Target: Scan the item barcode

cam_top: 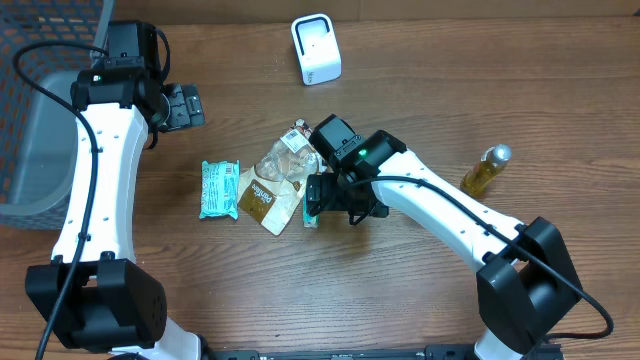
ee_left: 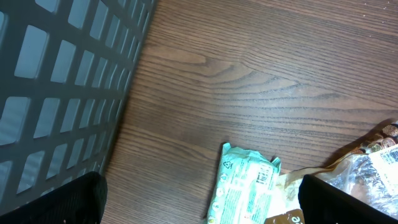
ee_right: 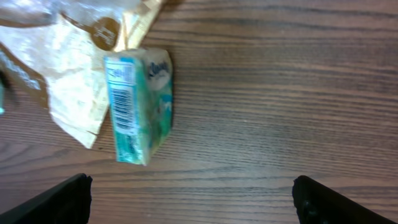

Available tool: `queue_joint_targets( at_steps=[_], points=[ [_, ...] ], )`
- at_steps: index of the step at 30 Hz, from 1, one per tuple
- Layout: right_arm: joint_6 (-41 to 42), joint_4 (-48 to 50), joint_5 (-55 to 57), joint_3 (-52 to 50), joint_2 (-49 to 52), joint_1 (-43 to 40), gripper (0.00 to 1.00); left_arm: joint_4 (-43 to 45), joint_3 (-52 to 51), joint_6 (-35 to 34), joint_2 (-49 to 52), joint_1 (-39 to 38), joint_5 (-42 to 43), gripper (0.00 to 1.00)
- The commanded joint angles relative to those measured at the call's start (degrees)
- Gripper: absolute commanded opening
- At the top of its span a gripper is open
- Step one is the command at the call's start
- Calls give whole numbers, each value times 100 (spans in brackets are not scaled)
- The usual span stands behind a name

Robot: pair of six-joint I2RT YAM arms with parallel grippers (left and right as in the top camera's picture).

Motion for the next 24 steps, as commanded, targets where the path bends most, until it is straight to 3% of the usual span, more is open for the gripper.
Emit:
queue_joint_targets(
  at_steps=[1,24],
  points=[
    [26,31,-13,-37,-205,7,100,4,101,9,-42,-2,-35,100],
    [24,44,-61,-42,-205,7,100,4,101,9,-42,-2,-35,100]
  ],
)
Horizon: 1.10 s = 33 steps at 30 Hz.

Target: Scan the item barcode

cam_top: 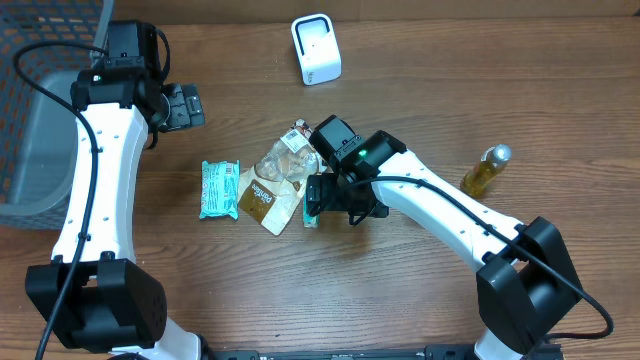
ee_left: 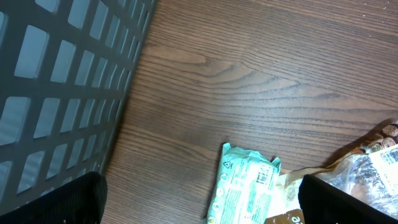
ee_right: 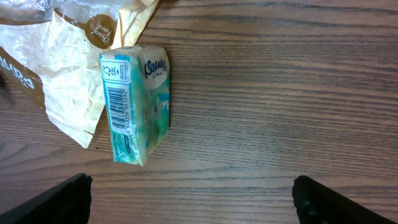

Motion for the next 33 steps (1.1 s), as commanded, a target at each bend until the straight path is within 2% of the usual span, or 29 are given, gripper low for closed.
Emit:
queue_joint_targets(
  at_steps=[1,33],
  points=[
    [22,24,-52,-26,-205,7,100,4,101,9,-42,0,-35,100],
    [22,-94,-203,-44,-205,7,100,4,101,9,-42,0,-35,100]
  ],
)
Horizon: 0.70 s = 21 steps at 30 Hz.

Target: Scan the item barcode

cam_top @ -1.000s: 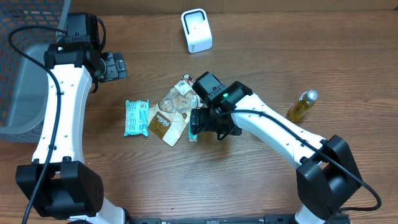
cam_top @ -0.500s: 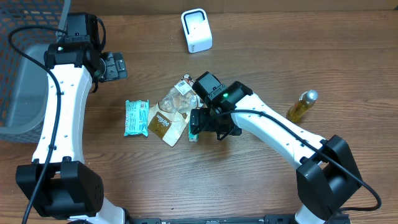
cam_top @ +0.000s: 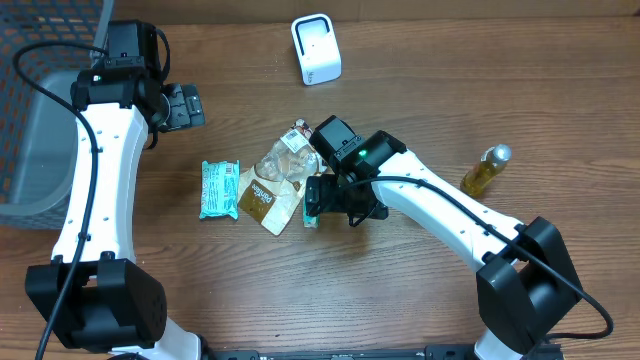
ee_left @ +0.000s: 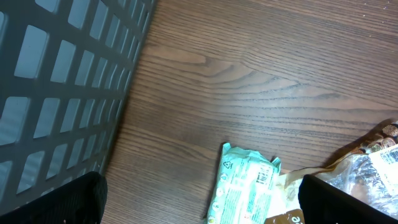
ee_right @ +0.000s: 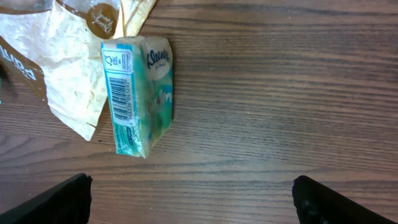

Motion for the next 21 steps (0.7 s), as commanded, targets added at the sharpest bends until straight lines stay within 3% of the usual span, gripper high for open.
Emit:
queue_joint_targets(
  at_steps=[1,21],
  points=[
    [22,-50,-55,-39,-205,7,100,7,101,9,-42,-2,-35,100],
    [24,92,-164,-313,-205,7,100,4,101,9,-42,-2,-35,100]
  ],
)
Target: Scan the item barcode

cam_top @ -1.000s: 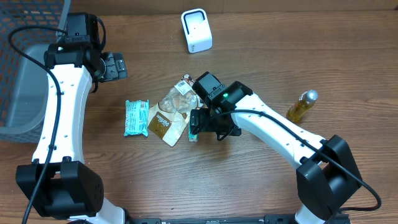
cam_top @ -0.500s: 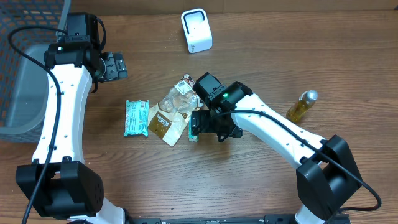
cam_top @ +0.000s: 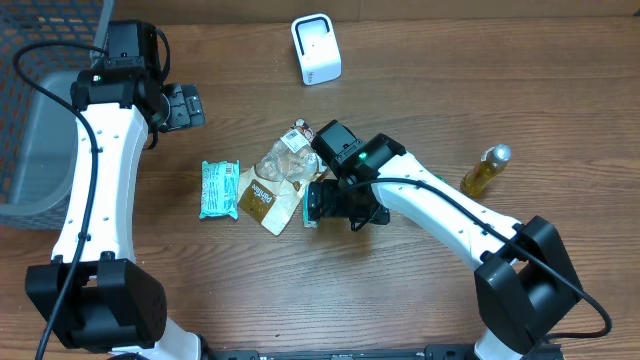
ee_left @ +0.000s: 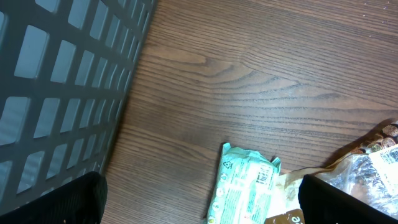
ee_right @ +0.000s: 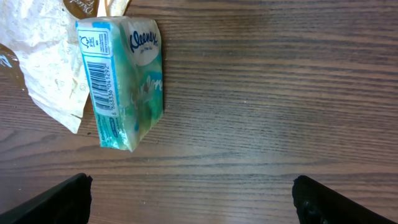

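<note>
A teal Kleenex tissue pack lies on the wooden table, its barcode facing up on the left face. In the overhead view only its edge shows beside my right gripper. That right gripper is open, and the pack lies beyond its fingertips, not between them. The white scanner stands at the far middle of the table. My left gripper hangs open near the basket, with nothing in it.
A crumpled snack bag touches the tissue pack, and a teal wipes pack lies to its left. A grey mesh basket stands at the far left. A yellow oil bottle lies at the right.
My right gripper has shifted slightly toward the table's front edge, so the tissue pack sits higher and a little further left in its view. The left arm is unchanged.
My right gripper stayed open just beside the tissue pack at every moment, with only small shifts of position. The pack stayed on the table against the snack bag. My left gripper stayed open by the basket throughout.
</note>
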Available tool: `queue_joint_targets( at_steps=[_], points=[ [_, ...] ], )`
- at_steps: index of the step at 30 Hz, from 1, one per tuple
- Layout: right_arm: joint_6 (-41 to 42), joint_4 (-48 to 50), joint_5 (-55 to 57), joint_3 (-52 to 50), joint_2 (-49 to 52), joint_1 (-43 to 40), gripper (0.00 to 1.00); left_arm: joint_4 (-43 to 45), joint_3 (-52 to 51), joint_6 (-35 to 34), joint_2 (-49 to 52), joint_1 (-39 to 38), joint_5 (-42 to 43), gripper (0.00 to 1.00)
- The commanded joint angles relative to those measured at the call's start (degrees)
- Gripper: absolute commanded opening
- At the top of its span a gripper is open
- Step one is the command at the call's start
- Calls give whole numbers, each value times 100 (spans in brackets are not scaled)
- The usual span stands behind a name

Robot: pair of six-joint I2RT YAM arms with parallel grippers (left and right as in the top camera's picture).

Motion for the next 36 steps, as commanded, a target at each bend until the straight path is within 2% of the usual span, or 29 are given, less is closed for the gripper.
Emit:
queue_joint_targets(
  at_steps=[1,12,36],
  points=[
    [26,81,-52,-140,-205,7,100,4,101,7,-42,-2,-35,100],
    [24,385,-48,-188,-205,7,100,7,101,7,-42,-2,-35,99],
    [24,407,-48,-188,-205,7,100,4,101,7,-42,-2,-35,100]
  ],
)
